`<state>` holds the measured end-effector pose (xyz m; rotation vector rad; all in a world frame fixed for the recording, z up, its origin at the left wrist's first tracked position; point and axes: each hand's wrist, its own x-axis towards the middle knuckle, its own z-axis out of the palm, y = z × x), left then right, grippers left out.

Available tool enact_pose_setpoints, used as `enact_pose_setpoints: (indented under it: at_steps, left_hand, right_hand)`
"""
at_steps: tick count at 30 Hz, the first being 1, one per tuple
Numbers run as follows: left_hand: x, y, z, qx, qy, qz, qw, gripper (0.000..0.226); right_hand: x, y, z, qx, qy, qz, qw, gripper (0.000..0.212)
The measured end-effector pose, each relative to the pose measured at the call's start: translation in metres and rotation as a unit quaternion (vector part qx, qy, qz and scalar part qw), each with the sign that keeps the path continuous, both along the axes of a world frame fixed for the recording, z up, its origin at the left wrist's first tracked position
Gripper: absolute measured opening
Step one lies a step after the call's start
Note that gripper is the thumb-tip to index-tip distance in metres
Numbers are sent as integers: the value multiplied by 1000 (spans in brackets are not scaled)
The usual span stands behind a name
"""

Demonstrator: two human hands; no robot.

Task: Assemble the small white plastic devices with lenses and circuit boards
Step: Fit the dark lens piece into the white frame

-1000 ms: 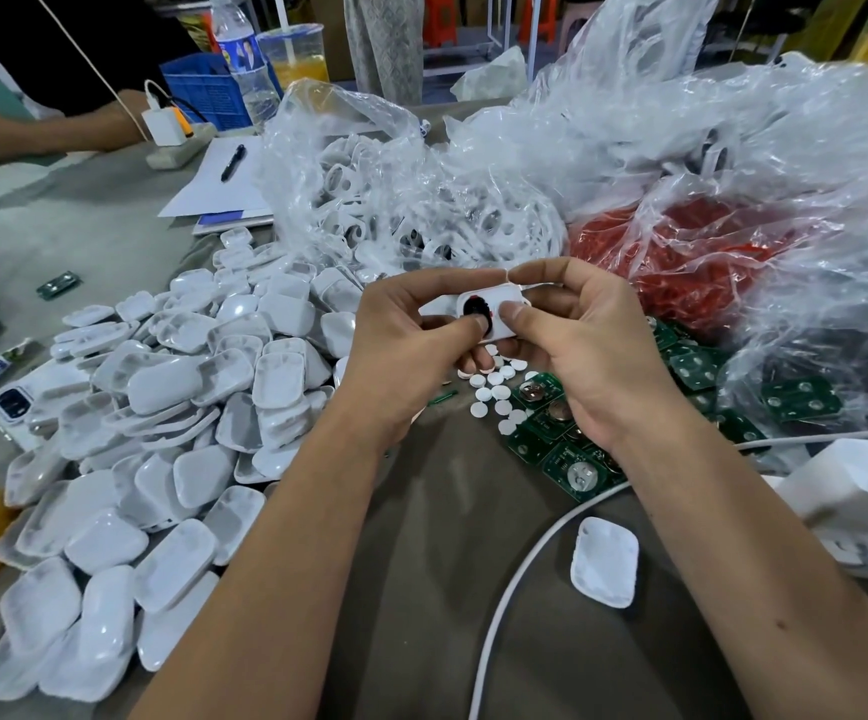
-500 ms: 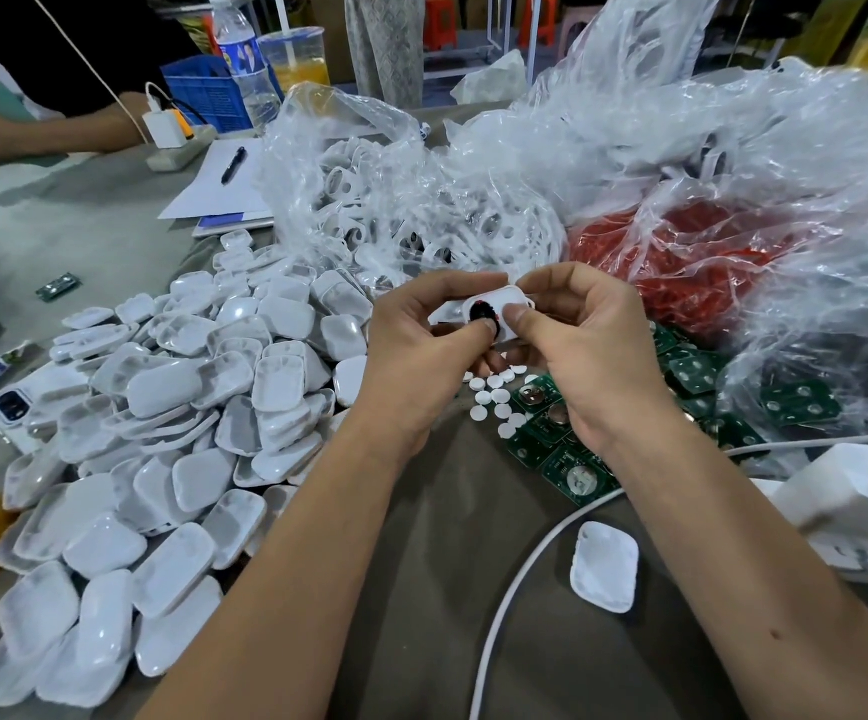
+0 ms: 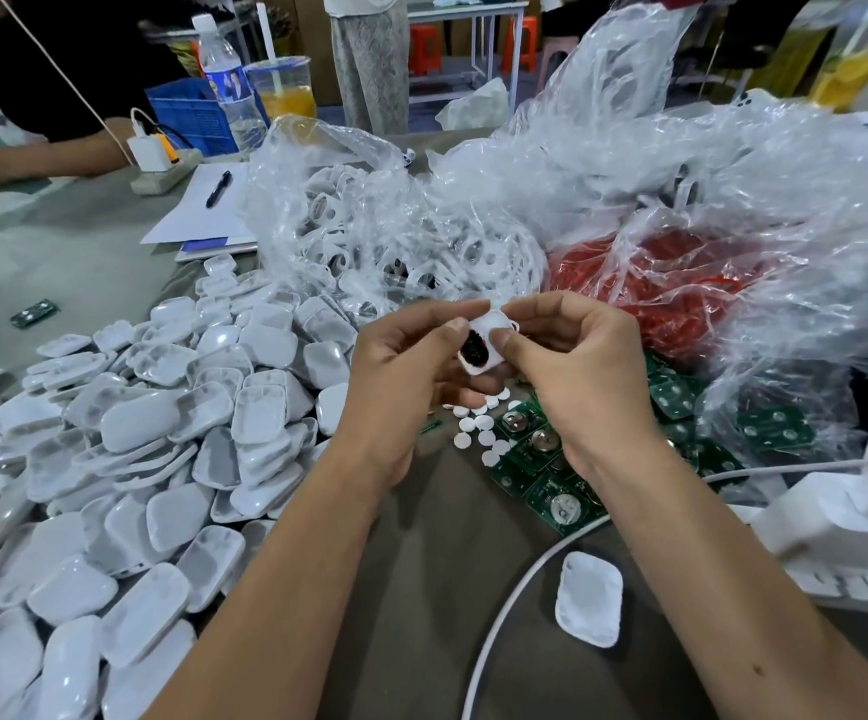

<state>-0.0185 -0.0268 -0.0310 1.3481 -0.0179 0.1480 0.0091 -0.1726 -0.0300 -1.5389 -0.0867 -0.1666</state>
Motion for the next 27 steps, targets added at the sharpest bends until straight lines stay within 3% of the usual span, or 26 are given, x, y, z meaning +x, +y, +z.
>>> enact_pose_setpoints:
  at_steps: [7, 12, 19, 27]
  left_hand:
    - [0, 8, 10, -115, 96, -104, 983, 41]
    - [-2, 7, 11, -161, 185, -170, 955, 61]
    - [-2, 12, 8, -235, 209, -174, 933, 26]
    - [-3, 7, 7, -238, 185, -193, 934, 21]
  right_hand:
    - [2, -8, 11, 134, 70, 85, 985, 19]
    - [1, -13, 14, 125, 85, 122, 981, 19]
    - [1, -16, 15, 72, 61, 121, 988, 18]
    - [0, -17, 17, 49, 17, 106, 993, 24]
